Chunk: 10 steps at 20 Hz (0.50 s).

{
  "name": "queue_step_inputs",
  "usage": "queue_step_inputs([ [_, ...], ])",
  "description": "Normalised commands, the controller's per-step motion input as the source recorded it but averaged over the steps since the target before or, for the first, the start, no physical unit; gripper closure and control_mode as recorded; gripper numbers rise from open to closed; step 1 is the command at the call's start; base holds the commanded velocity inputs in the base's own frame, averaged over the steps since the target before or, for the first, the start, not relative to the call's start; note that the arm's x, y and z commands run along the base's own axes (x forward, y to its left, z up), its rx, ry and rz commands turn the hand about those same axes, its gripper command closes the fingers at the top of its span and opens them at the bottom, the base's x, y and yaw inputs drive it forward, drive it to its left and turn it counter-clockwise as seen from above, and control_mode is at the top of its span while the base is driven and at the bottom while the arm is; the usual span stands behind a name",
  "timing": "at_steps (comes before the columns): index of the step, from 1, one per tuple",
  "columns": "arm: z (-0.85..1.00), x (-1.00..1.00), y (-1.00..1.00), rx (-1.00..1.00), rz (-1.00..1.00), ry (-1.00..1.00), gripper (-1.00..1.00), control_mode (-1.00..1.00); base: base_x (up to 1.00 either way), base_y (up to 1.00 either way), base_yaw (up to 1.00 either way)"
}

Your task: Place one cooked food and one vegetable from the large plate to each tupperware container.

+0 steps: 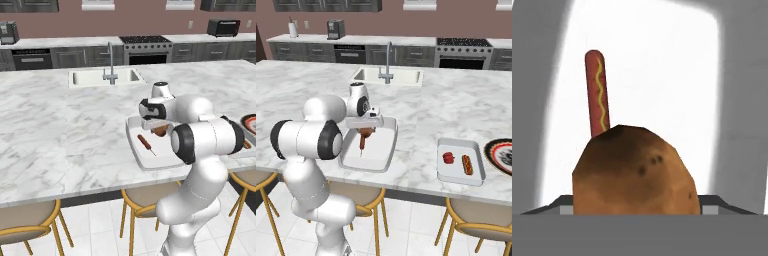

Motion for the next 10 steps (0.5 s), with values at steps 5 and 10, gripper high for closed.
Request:
queue_step_inputs([
  [5, -0.52, 0.46, -0.22, 0.00, 0.00, 0.11, 1.00, -1.00, 0.00, 0.00, 0.00],
  [10, -0.39, 0.43, -0.13, 0.00, 0.00, 0.04, 1.00, -1.00, 0.00, 0.00, 0.00],
])
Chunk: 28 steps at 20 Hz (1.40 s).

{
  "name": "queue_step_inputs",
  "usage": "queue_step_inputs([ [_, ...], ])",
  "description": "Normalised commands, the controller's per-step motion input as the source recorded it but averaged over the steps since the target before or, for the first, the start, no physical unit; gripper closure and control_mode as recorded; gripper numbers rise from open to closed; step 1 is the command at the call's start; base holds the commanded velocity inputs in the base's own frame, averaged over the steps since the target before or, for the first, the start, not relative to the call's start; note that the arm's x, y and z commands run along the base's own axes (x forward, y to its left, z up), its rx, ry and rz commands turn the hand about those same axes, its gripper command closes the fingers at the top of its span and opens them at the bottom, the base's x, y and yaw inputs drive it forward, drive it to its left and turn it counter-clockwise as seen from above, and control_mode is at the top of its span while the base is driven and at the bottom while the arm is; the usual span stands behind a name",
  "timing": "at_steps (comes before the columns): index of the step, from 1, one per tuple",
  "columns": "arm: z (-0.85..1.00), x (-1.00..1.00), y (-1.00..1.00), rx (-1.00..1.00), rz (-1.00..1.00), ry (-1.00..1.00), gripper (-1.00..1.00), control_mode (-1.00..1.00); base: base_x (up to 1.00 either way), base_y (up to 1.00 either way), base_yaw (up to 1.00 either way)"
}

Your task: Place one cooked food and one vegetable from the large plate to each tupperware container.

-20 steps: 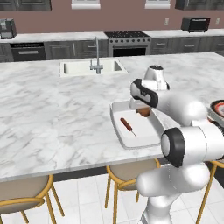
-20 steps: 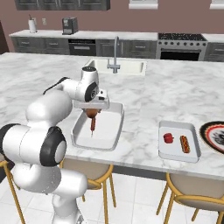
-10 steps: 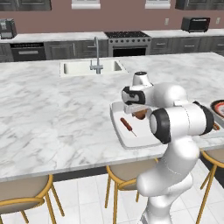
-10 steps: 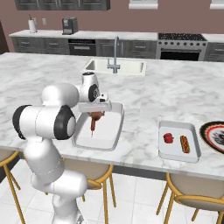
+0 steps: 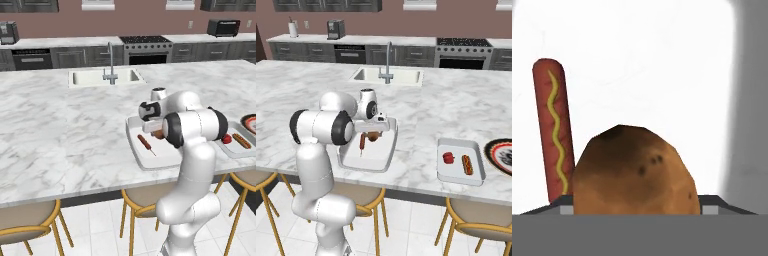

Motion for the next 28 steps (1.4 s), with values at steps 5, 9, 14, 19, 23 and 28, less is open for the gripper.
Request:
queue_step_inputs([
  [5, -0.29, 0.38, 0.01, 0.00, 0.00, 0.00, 1.00, -1.00, 0.00, 0.00, 0.00],
  [9, -0.26, 0.35, 0.00, 0.00, 0.00, 0.00, 1.00, -1.00, 0.00, 0.00, 0.00],
  [14, -0.31, 0.22, 0.00, 0.00, -0.01, 0.00, 1.00, -1.00, 0.00, 0.00, 0.00],
  [19, -0.32, 0.12, 0.00, 0.00, -0.01, 0.00, 1.00, -1.00, 0.00, 0.00, 0.00],
  [23, -0.12, 0.00, 0.11, 0.00, -0.02, 0.00, -1.00, -1.00, 0.00, 0.00, 0.00],
  [28, 0.05, -0.04, 0.00, 0.00, -0.03, -0.02, -1.00, -1.00, 0.00, 0.00, 0.00],
])
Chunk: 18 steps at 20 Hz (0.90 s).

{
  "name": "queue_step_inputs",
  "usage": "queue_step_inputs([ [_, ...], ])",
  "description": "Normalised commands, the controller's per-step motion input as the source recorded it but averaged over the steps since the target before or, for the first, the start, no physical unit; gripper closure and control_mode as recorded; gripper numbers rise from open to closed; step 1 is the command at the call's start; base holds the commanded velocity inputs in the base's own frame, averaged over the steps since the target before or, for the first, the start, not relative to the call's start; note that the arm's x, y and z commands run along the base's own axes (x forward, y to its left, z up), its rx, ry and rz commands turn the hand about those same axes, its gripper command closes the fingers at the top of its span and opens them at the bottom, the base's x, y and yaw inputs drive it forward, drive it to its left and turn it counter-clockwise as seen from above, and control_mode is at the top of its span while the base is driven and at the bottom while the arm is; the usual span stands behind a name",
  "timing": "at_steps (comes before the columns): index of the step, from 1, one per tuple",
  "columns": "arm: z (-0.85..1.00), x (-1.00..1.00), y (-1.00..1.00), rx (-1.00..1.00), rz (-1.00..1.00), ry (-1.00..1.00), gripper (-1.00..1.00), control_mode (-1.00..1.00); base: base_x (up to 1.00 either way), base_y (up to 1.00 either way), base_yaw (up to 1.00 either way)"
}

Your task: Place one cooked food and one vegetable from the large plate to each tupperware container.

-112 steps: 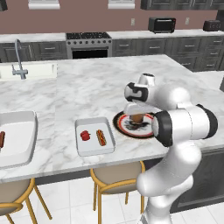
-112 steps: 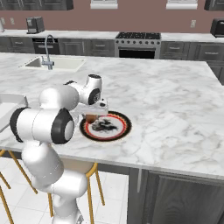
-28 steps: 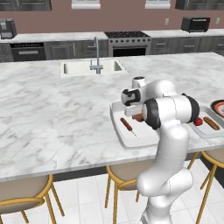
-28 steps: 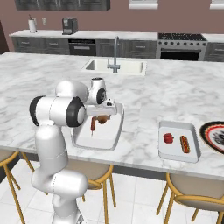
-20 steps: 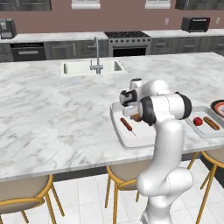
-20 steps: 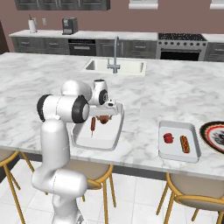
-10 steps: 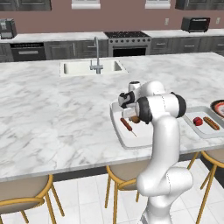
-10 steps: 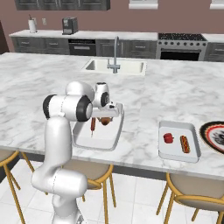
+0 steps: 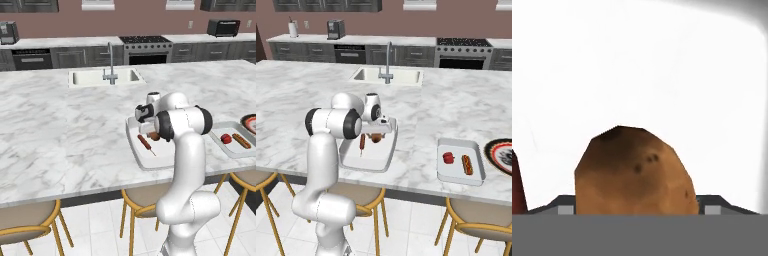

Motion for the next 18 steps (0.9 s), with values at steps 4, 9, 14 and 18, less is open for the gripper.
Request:
queue_step_inputs([
  [4, 0.13, -0.01, 0.00, 0.00, 0.00, -0.04, -1.00, -1.00, 0.00, 0.00, 0.00],
  [9, 0.23, -0.17, 0.00, 0.00, 0.00, -0.08, -1.00, -1.00, 0.00, 0.00, 0.00],
  [14, 0.84, -0.61, 0.00, 0.00, -0.02, -0.26, -1.00, -1.00, 0.00, 0.00, 0.00],
  [18, 1.00, -0.70, 0.00, 0.01, -0.02, -0.31, -1.00, -1.00, 0.00, 0.00, 0.00],
])
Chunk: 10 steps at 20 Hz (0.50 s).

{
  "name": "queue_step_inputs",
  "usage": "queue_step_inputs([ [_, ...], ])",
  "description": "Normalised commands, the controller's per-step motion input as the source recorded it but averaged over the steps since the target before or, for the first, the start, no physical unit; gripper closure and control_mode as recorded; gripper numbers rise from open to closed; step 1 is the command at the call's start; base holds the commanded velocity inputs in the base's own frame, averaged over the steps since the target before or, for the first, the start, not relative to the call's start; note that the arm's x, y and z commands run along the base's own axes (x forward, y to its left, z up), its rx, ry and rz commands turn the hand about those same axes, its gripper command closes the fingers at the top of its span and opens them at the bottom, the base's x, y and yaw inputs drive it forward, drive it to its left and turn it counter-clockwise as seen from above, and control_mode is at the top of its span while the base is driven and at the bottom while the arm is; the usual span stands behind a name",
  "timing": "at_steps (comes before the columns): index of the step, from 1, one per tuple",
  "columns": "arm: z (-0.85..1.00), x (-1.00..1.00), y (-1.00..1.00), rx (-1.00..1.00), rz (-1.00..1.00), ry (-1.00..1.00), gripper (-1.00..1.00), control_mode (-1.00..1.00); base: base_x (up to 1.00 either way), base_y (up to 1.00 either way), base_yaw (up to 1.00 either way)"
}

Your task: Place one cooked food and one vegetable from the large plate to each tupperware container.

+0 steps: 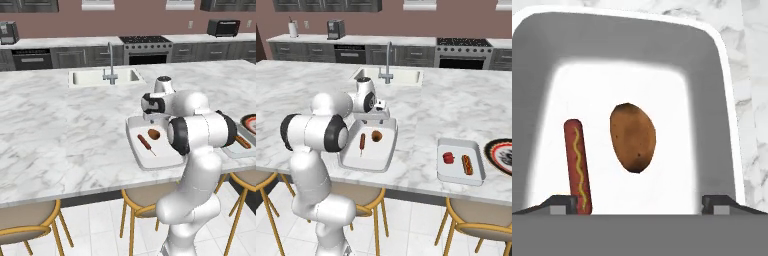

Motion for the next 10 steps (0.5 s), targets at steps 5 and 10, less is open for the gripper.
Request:
queue_step_inputs([
  [5, 1.00, -0.93, 0.00, 0.03, -0.01, -0.07, -1.00, -1.00, 0.00, 0.00, 0.00],
  [10, 1.00, -1.00, 0.01, 0.00, -0.01, -0.09, -1.00, -1.00, 0.00, 0.00, 0.00],
])
